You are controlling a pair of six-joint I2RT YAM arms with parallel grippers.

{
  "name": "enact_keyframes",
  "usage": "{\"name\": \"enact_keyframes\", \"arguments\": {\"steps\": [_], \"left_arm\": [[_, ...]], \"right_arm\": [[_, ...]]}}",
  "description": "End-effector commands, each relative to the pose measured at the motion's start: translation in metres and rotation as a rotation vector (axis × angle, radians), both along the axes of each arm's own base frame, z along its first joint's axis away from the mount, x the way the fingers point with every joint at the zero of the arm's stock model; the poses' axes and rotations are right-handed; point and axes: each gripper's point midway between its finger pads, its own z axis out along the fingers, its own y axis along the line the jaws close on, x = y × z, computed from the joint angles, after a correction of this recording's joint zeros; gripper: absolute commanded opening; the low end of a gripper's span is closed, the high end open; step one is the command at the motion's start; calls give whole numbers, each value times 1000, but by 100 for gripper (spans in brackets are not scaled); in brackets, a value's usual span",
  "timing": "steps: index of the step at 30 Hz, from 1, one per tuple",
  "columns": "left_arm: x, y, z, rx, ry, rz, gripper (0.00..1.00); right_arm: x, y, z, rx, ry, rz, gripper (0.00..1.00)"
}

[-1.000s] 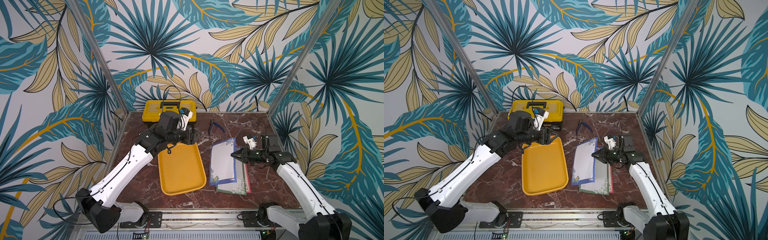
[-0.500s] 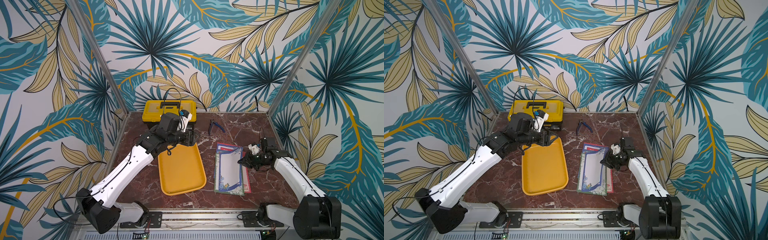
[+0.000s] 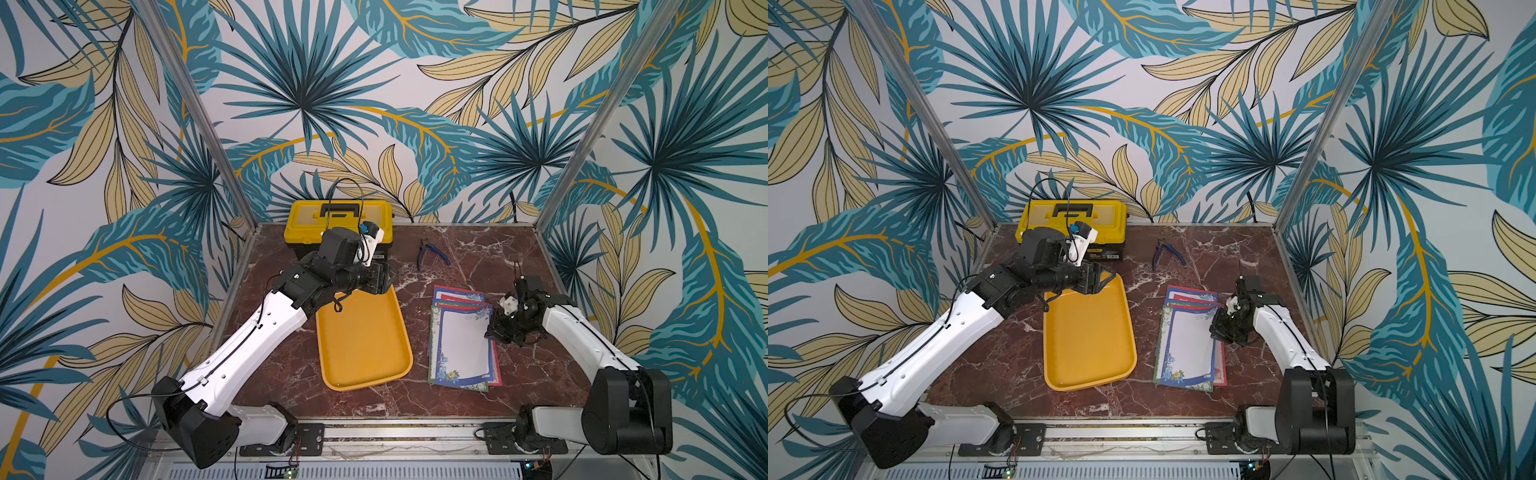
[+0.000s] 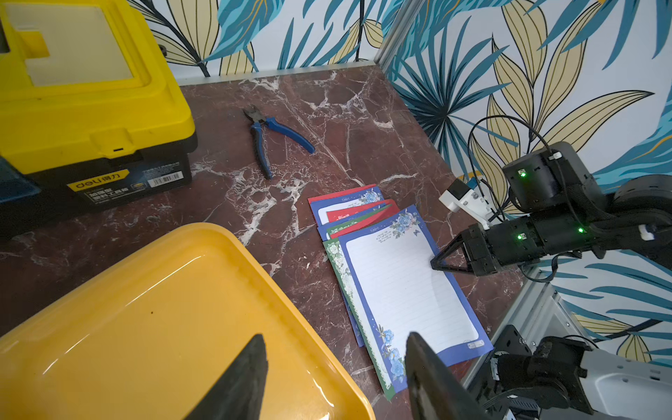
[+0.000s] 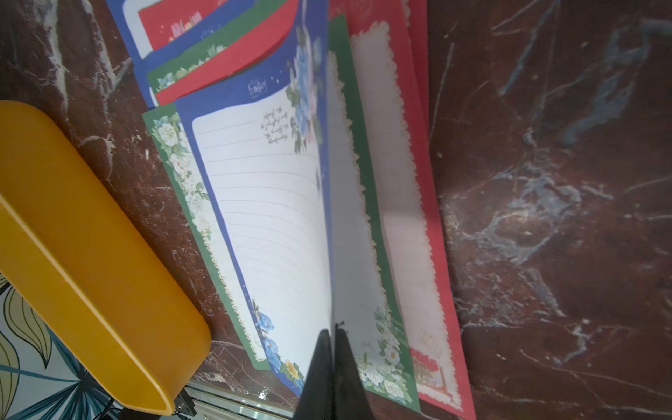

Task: Take out the stationery paper from the storage box
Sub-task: Place the stationery paper at the center of the board, then reset both arms

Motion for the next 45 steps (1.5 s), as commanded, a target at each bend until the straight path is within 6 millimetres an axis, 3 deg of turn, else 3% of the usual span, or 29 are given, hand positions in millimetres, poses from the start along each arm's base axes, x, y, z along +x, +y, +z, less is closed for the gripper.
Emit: {"name": "enact_keyframes", "arguments": {"steps": [1,5,10,13,14,18,21,25,30,33,36,41,45], "left_arm": [[-1,11,3,33,-51,24,62],[4,22,-2,71,-67,70,62],[13,42,-9,99,-65,149,62],[20,61,-14,105,-54,224,62],[23,71,-15,118,-59,261,62],[36,130,-14,252,-146,490,63],[43,186,-22,376,-211,710,63],[46,254,-59,431,-271,929,59],[48,304,-110,381,-291,1025,60],[51,315,-136,376,-282,1012,62],[56,310,-156,356,-342,942,63],[62,299,-165,307,-433,856,64],[67,290,-166,279,-473,793,66]], "right_arm": [[-3,-8,-2,-45,30,6,4],[-1,-13,-4,-72,39,3,13],[-2,-27,-6,-152,71,-28,59],[-2,-43,0,-241,64,-76,79],[-1,-52,4,-286,50,-99,89],[15,-89,37,-481,-55,-212,92],[45,-104,65,-553,-232,-271,92],[89,-114,85,-601,-544,-312,92],[121,-104,83,-607,-857,-242,92],[124,-99,71,-635,-911,-171,92],[124,-94,58,-660,-978,-106,92],[128,-79,62,-626,-1121,-56,93],[131,-72,46,-618,-1156,-19,93]]}}
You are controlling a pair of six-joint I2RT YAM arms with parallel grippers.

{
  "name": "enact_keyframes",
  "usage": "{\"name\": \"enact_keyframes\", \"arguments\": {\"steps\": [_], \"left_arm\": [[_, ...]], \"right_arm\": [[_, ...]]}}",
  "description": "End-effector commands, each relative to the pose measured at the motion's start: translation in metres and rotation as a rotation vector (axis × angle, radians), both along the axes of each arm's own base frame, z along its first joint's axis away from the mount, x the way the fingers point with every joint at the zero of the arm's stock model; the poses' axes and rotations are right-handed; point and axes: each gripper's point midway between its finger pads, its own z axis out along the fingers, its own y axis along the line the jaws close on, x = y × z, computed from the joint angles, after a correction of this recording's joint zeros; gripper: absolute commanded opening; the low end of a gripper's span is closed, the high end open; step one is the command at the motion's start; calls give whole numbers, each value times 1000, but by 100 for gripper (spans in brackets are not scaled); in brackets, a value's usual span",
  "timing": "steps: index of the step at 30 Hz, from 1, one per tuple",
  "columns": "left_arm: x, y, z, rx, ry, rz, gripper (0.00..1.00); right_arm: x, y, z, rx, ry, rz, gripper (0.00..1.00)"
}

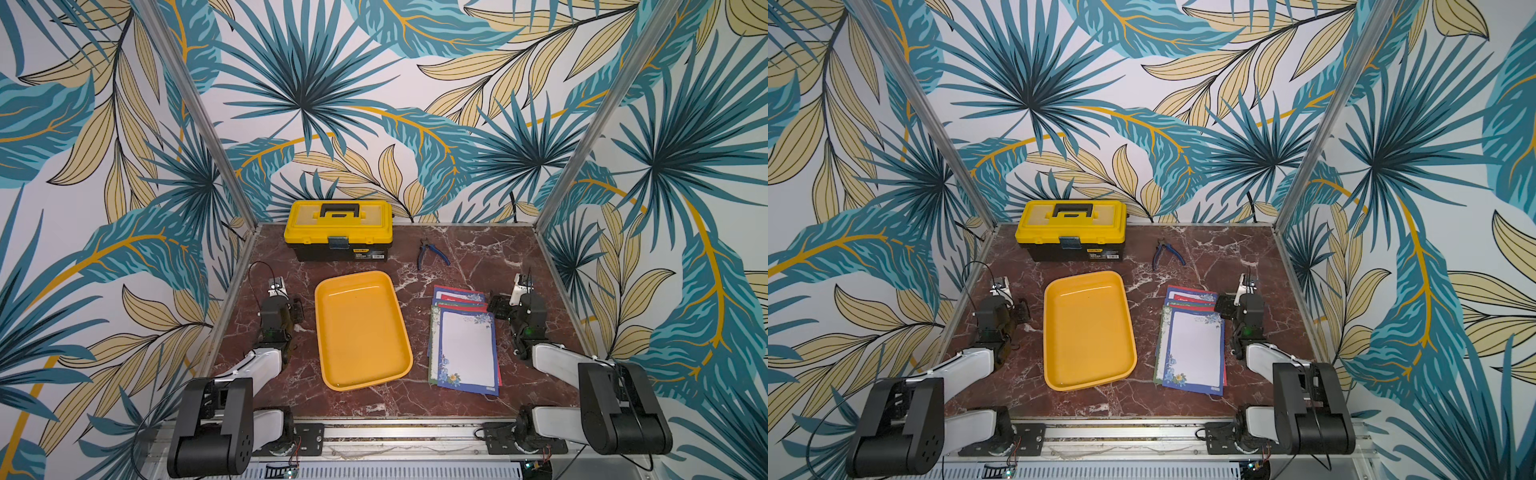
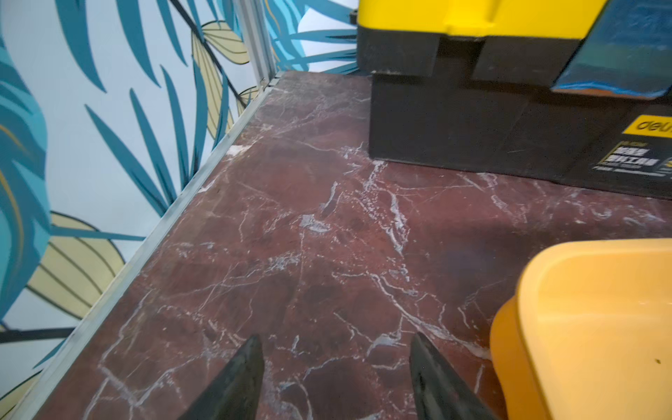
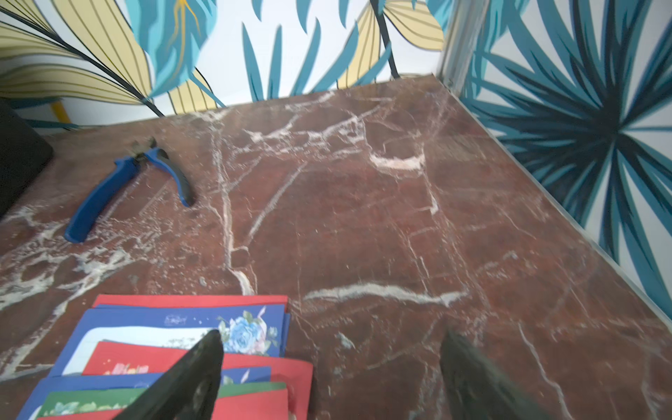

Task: Take out the stationery paper from the storage box
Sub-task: Reset both arms

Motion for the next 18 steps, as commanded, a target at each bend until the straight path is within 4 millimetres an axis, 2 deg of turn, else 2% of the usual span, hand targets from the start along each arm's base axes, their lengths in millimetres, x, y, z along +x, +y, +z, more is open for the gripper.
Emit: {"name": "enact_keyframes", "arguments": {"steps": [1,4,7,10,15,17,18], "left_arm": [[18,-18,35,5,-166,-133,67],[22,-28,35,-6,-165,-191,69],[22,-35,34,-18,-186,-234,71],[22,-41,26,-20,-227,-267,75],[36,-34,10,-30,-181,-229,82],[43,-28,8,-28,-173,-195,89],[44,-25,7,-32,-172,-172,97]], "right_arm": [[8,11,12,-39,-136,68,93],[11,12,8,-34,-118,73,93],[16,-2,6,-29,-82,-11,94],[20,0,4,-22,-48,-2,95],[20,0,3,-29,-42,-3,96],[21,1,4,-30,-43,-4,97],[21,0,3,-30,-42,-4,97]]}}
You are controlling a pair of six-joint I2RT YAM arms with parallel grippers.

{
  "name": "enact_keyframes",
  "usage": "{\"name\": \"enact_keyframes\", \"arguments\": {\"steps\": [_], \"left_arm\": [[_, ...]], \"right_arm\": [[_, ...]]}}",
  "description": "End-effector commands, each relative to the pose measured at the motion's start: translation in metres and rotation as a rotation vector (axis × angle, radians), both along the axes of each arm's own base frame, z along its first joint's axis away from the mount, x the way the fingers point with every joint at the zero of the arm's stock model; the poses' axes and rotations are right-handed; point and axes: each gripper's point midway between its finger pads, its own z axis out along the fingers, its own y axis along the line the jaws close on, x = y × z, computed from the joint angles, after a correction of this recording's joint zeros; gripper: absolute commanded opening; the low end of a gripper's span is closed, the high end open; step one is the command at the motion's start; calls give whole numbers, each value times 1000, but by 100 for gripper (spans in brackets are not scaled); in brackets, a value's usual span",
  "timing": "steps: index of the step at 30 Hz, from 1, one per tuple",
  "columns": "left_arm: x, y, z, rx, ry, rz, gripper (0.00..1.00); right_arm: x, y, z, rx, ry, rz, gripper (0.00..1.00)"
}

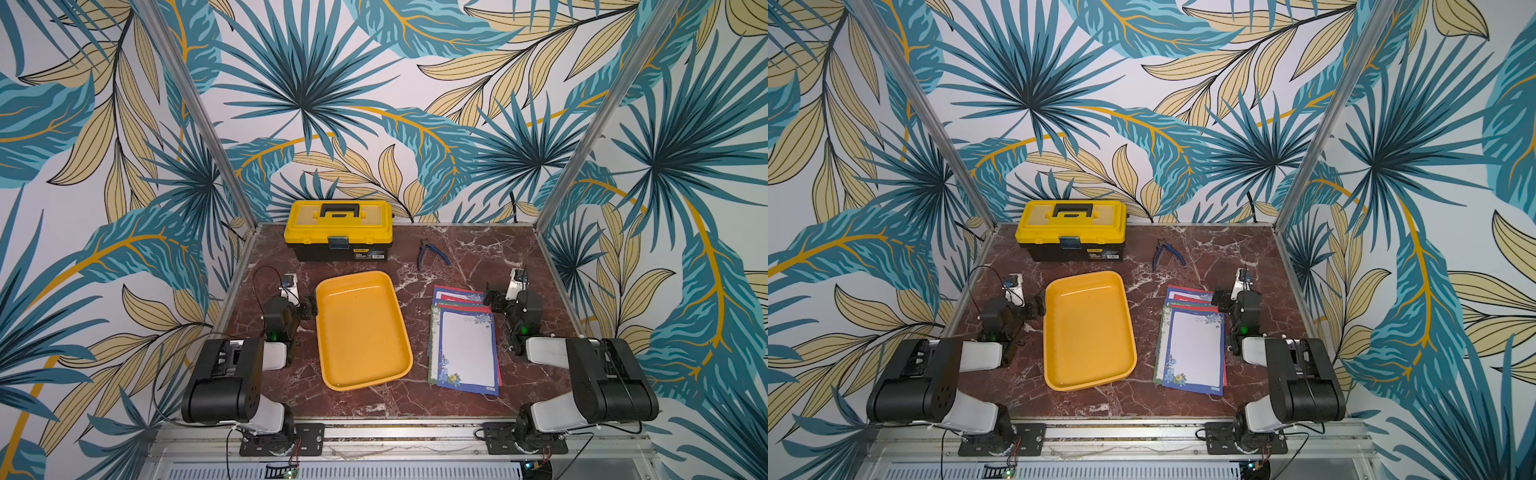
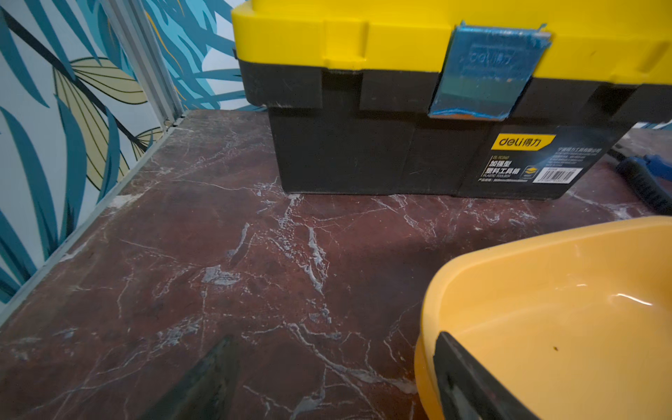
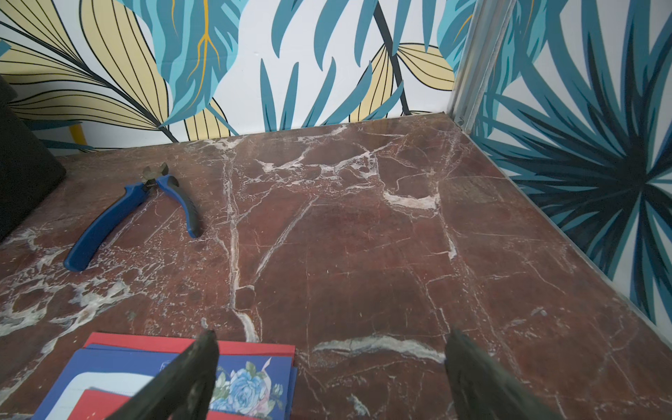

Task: Take out the stationery paper from the storage box
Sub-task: Reset both arms

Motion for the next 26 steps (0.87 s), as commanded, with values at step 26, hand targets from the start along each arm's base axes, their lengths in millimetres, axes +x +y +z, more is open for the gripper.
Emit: {"name": "enact_keyframes", "arguments": {"steps": [26], "left_arm": [[15,0,20,14,-73,-17,99]], "right_arm": [[1,4,-1,0,18,14,100]]}}
